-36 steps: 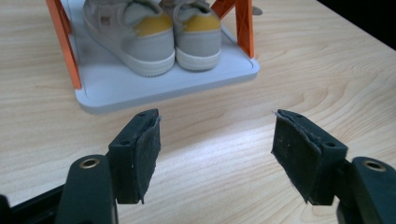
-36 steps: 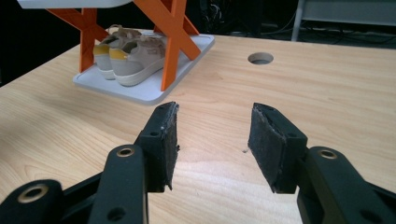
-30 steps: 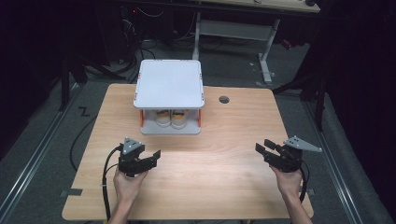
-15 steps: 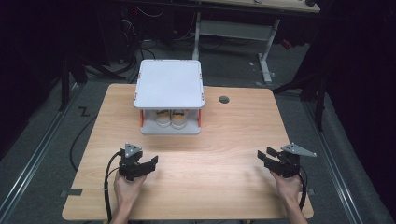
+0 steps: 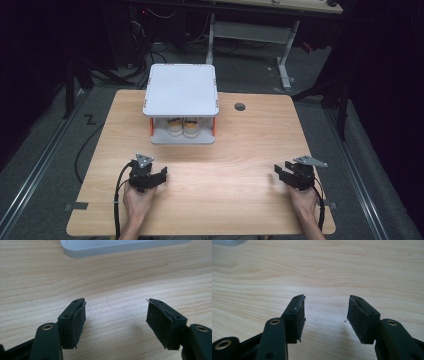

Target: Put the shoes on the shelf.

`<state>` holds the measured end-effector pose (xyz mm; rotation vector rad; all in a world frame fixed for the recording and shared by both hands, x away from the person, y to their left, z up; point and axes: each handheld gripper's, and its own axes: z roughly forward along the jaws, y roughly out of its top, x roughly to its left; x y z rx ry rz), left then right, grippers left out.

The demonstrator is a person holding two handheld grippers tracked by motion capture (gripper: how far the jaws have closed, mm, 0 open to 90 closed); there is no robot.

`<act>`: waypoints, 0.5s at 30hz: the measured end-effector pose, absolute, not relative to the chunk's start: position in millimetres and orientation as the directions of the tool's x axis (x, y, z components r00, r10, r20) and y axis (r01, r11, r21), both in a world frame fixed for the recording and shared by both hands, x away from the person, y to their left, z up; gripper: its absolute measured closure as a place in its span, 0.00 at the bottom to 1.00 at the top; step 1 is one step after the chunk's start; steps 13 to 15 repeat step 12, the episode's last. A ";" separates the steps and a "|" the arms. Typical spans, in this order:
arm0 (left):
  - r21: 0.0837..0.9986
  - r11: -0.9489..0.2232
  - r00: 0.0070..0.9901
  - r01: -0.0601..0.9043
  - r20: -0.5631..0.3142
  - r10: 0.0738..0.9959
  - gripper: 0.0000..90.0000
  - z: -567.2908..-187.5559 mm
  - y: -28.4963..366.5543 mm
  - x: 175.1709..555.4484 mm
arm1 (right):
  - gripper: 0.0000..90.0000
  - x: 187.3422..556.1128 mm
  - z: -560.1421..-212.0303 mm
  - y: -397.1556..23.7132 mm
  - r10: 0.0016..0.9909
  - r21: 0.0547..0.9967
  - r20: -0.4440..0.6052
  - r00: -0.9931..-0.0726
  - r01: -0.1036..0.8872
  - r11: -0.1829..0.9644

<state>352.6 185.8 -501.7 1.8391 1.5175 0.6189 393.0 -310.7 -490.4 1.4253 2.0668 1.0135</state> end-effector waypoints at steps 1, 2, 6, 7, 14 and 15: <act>0.741 -0.107 0.209 0.663 -0.046 0.977 0.35 -503.8 185.4 353.1 | 0.52 393.8 -492.8 -310.2 0.927 0.757 0.053 -0.372 0.620 0.206; 0.746 -0.118 0.209 0.656 -0.030 0.977 0.35 -505.2 184.9 352.7 | 0.51 394.9 -495.2 -309.6 0.929 0.750 0.041 -0.369 0.626 0.215; 0.745 -0.143 0.213 0.652 0.001 0.977 0.34 -506.0 183.0 353.0 | 0.50 395.9 -500.6 -306.0 0.932 0.739 -0.008 -0.364 0.625 0.250; 0.743 -0.146 0.215 0.653 0.003 0.977 0.34 -505.9 183.5 353.3 | 0.50 395.9 -500.7 -305.1 0.930 0.737 -0.023 -0.367 0.622 0.263; 0.742 -0.146 0.215 0.654 0.003 0.977 0.33 -505.9 183.5 353.6 | 0.48 396.2 -500.8 -305.0 0.928 0.736 -0.020 -0.373 0.622 0.266; 0.742 -0.146 0.215 0.654 0.003 0.977 0.33 -505.9 183.5 353.6 | 0.48 396.2 -500.8 -305.0 0.928 0.736 -0.020 -0.373 0.622 0.266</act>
